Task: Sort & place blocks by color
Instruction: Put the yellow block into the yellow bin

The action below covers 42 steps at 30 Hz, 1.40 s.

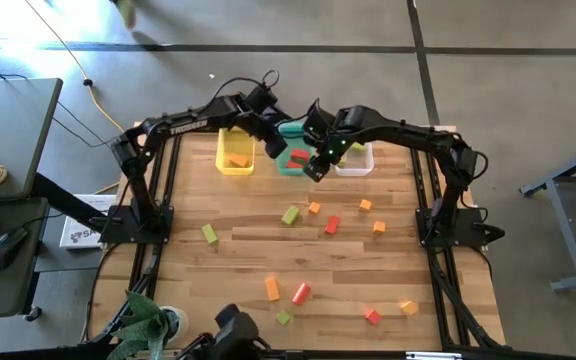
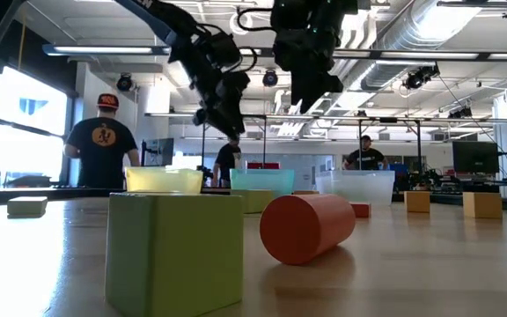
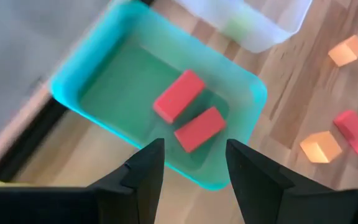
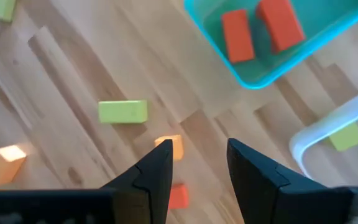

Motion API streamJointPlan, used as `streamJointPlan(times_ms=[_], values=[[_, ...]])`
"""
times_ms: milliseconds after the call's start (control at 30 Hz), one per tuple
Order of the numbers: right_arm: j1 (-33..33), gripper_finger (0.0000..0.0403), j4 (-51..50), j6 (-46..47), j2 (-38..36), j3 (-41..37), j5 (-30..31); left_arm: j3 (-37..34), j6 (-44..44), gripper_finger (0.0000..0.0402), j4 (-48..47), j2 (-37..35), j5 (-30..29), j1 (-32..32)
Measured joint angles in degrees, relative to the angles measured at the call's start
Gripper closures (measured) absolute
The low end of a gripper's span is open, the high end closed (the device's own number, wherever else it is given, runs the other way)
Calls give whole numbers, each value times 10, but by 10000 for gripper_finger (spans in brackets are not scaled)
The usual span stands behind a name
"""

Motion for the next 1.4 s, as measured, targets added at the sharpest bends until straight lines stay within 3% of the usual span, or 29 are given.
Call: streamJointPlan(times_ms=[367, 600, 800, 1033, 1400], values=[[59, 246, 1, -35, 0, 0, 2, 46, 62, 243, -71, -72, -76, 31], [104, 208, 1, 3, 0, 0, 16, 47, 68, 243, -136, -132, -75, 38], [146, 206, -10, 33, -1, -4, 26, 47, 87, 243, -180, -169, -71, 28], [186, 206, -36, 33, 0, -63, 40, 47, 82, 243, -229, -187, -58, -3], [208, 206, -39, -117, 0, -124, 46, 47, 49, 243, -286, -187, -58, -81]])
